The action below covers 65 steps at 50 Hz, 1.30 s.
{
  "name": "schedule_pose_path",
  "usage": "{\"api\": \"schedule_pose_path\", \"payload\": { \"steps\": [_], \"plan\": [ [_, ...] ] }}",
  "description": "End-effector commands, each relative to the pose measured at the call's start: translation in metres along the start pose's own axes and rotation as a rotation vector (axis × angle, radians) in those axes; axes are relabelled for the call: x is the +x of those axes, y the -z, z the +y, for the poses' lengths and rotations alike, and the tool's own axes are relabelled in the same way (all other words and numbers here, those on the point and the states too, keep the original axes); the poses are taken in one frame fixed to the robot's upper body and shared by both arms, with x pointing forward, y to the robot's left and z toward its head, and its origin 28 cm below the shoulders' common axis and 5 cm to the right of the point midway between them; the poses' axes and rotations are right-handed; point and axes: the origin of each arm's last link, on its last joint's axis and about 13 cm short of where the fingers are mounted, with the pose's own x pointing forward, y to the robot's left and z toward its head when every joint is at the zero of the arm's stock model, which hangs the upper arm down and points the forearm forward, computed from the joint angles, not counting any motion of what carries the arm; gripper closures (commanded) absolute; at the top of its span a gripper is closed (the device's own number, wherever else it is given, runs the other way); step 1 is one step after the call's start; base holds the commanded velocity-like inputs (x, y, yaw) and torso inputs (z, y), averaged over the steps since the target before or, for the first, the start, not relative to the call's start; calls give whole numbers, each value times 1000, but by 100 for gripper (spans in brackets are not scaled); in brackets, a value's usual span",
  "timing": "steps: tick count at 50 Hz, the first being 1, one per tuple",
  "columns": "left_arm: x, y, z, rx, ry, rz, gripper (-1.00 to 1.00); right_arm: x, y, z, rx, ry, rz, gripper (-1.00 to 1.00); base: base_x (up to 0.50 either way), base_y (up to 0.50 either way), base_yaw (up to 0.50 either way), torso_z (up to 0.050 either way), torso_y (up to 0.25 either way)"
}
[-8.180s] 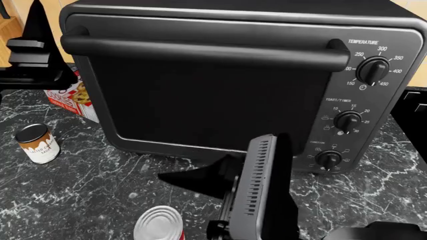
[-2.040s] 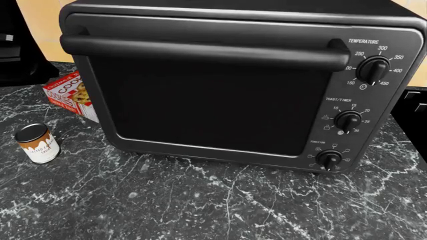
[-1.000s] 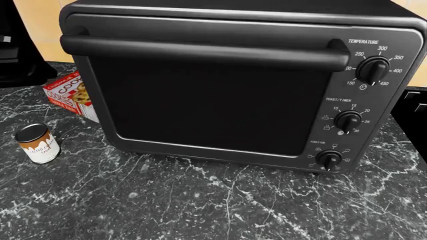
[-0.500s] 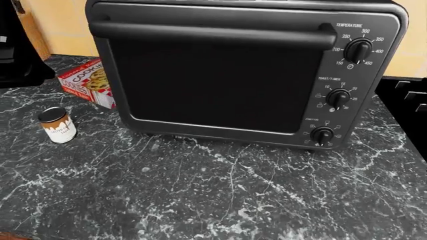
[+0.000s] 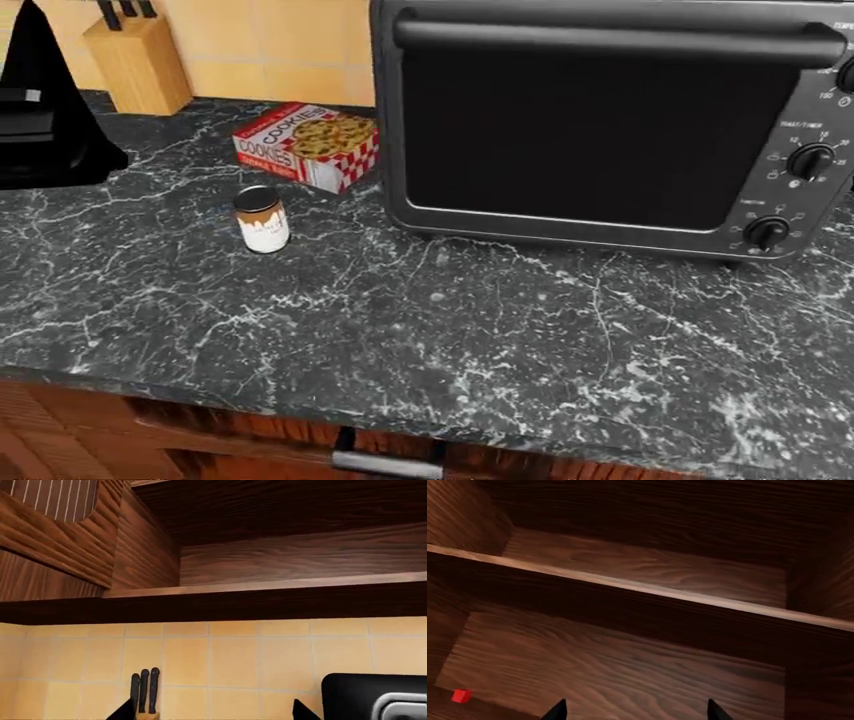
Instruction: Pick the cans from the counter and place them in their designated side in the cabinet.
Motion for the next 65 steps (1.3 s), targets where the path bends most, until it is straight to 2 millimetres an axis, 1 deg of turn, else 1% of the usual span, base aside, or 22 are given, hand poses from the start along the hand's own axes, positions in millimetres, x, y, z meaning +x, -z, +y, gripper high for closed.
{"api": "schedule_pose_path", "payload": {
  "steps": [1, 6, 13, 24, 31, 36, 44, 53, 58, 65],
  "plan": [
    [-3, 5, -3, 4, 21, 14, -100, -10, 4, 6, 29, -57, -28, -100, -102, 490, 0, 0, 0],
    [-7, 11, -5, 18, 37, 30, -100, -17, 4, 7, 39, -80, -31, -100, -78, 494, 0, 0, 0],
    [-8, 11, -6, 16, 39, 31, -100, -24, 7, 8, 57, -100, -36, -100, -71, 495, 0, 0, 0],
    [-8, 12, -7, 17, 46, 34, -100, -37, 25, 17, 135, -194, -46, -100, -59, 497, 0, 0, 0],
    [-8, 13, -8, 13, 47, 35, -100, -43, 30, 19, 142, -228, -51, -100, -40, 499, 0, 0, 0],
    [-8, 13, -9, 11, 55, 35, -100, -46, 35, 19, 185, -234, -48, -100, 95, 489, 0, 0, 0],
    [-8, 14, -11, 9, 64, 35, -100, -53, 48, 19, 248, -250, 0, -100, 453, 89, 0, 0, 0],
    [-9, 14, -12, 9, 74, 37, -100, -60, 59, 24, 342, -306, 42, -100, 6, 1, 0, 0, 3],
    [-9, 15, -13, 9, 78, 37, -100, -64, 66, 31, 396, -361, 68, -100, 0, 0, 0, 0, 0],
    [-8, 15, -14, 9, 81, 37, -100, -65, 82, 42, 409, -401, 108, -100, 39, 6, 0, 0, 0]
  ]
}}
